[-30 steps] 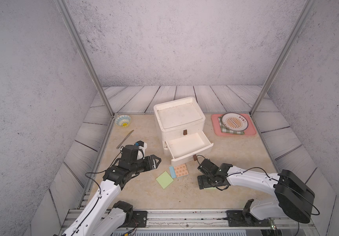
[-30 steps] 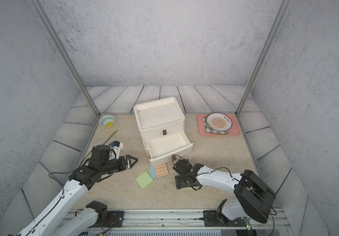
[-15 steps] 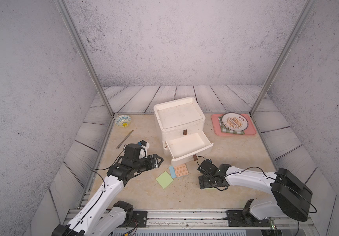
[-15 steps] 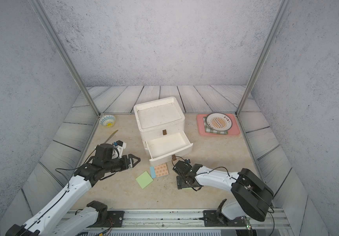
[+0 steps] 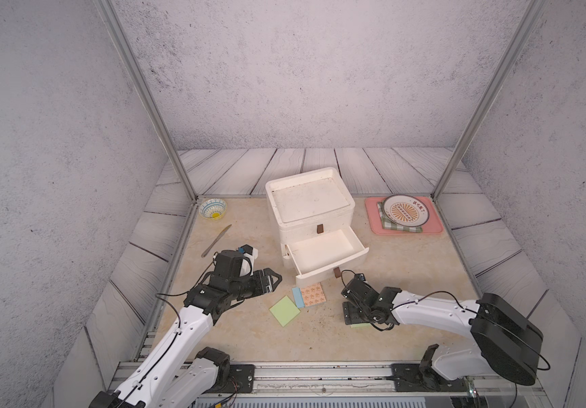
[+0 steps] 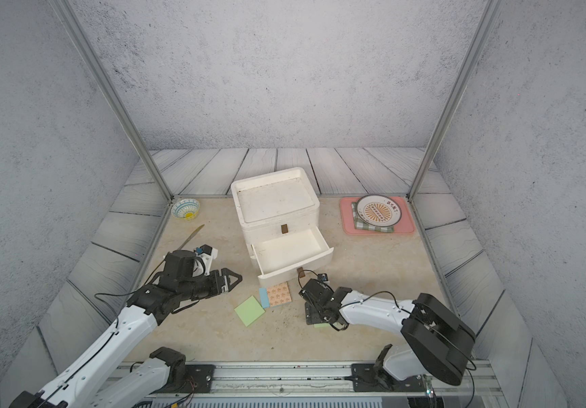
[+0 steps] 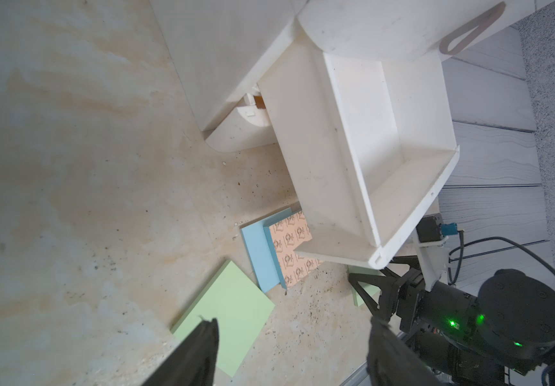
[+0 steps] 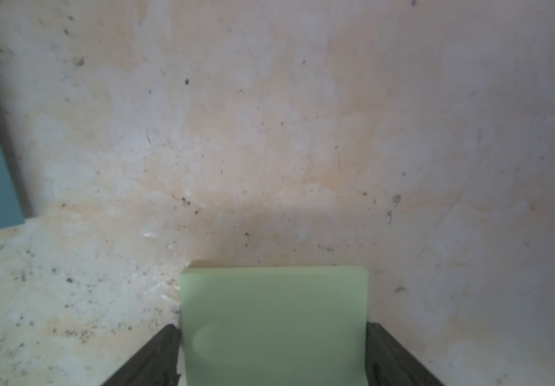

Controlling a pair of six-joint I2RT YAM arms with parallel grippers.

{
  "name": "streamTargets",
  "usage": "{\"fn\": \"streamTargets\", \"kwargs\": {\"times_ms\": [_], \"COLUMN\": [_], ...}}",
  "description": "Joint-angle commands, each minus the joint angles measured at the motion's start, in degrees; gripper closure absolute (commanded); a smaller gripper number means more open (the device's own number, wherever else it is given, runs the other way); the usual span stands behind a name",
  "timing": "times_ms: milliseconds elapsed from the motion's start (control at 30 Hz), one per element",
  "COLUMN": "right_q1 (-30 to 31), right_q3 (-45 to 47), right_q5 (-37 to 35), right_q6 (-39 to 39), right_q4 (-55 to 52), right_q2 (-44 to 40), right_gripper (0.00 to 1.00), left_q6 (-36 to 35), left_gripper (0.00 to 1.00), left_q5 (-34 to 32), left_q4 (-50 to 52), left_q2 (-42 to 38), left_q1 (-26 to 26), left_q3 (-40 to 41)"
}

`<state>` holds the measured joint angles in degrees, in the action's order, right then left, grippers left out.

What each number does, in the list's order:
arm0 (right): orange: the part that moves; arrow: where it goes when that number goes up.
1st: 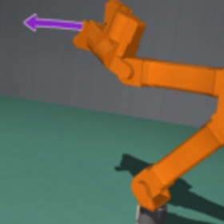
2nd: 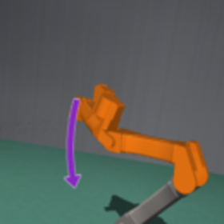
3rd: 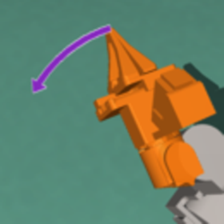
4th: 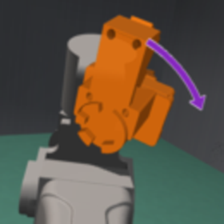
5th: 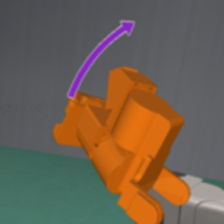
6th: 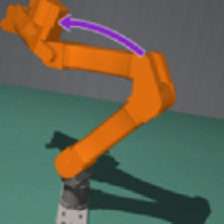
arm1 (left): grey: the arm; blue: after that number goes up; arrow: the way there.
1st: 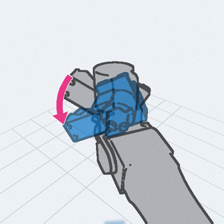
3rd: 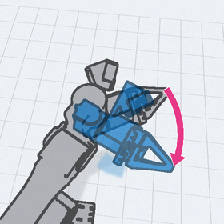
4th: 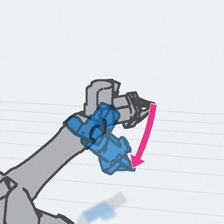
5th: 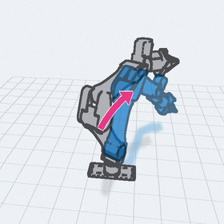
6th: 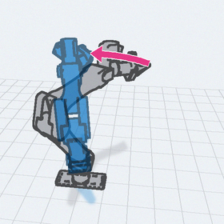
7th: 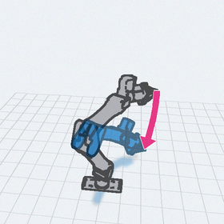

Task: Please put the sticky notes in the drawer by color
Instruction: Pick up the sticky notes from the center of the board.

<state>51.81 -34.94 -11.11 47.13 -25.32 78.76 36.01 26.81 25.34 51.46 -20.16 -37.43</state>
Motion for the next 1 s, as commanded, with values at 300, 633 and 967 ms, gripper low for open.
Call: {"fn": "streamTargets", "kwargs": {"times_ms": [300, 633, 967], "right_q1": [0.10, 0.10, 0.20], "right_q3": [1.29, 2.48, -2.00], "right_q5": [5.31, 4.55, 4.91], "right_q6": [-0.24, -0.64, -3.46], "right_q4": [-5.54, -7.90, -13.74], "right_q2": [4.55, 1.41, -9.65], "right_gripper": [0.10, 0.28, 0.28], "left_q6": [-1.27, -0.72, 1.61], "left_gripper": [0.26, 0.26, 0.26], "left_q5": [1.24, 1.55, 4.22], "left_q4": [-0.41, -2.91, -3.60], "left_q2": [5.34, 7.45, 8.14], "left_q1": [-0.84, -1.02, -4.14], "left_q3": [-3.63, -2.98, -3.91]}}
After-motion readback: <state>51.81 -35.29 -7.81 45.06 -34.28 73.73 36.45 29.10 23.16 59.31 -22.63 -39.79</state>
